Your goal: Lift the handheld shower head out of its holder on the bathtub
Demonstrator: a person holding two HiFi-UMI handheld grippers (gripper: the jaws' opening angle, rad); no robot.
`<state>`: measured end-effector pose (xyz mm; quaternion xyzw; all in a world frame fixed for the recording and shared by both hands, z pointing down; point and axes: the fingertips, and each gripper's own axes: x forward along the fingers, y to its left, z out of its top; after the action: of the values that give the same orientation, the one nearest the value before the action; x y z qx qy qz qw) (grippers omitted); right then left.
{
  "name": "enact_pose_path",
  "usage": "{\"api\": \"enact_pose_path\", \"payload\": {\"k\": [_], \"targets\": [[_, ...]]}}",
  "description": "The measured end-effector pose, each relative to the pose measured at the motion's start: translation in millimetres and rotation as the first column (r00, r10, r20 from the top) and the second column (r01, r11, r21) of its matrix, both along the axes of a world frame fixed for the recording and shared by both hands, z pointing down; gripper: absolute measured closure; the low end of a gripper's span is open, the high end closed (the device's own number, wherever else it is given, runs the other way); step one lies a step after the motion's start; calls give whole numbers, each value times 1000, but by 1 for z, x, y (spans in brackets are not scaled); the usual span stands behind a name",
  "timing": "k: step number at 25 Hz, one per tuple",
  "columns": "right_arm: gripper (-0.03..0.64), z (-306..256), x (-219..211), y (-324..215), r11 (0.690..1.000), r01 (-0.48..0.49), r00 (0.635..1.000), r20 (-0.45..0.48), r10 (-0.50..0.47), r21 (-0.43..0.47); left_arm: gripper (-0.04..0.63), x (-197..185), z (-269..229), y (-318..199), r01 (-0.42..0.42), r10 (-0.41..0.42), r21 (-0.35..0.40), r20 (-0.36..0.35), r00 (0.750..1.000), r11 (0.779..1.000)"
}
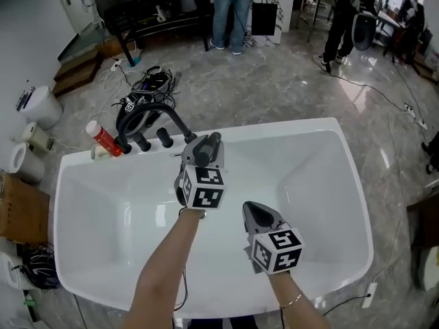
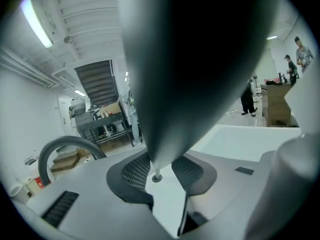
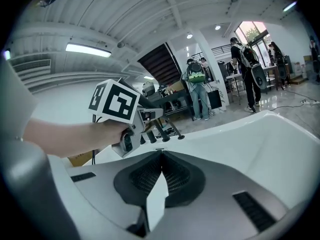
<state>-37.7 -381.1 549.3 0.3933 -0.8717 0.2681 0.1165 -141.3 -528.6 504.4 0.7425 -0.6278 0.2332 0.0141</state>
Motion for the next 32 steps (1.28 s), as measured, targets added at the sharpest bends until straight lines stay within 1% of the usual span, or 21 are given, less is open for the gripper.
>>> {"api": "enact_pose_path", "payload": {"k": [5,13,18,21,28,32], "targets": [[609,-50,-4,33,999,9,1000,-1,-9,34,446,7,-49,50,-24,24,13,0,1000,1000],[609,-121,0,76,995,13,1000,-10,-12,100,446,13,-118,118,-17,17,31,14,1000,999],[609,-157,6,107,991,7,1000,-16,-5,137,447,26,-157,162,-46,44,49,39,998,998],[610,-164,10,122,989,5,1000,-15,-3,147,446,35,-170,184,-55,52,61,43,998,997],[609,-178,18,162,990,-3,1000,-30,8,140,446,47,-198,238,-81,78,80,41,996,993],[610,-178,27,182,990,-9,999,-36,14,139,448,54,-207,261,-87,83,94,48,995,992]]}}
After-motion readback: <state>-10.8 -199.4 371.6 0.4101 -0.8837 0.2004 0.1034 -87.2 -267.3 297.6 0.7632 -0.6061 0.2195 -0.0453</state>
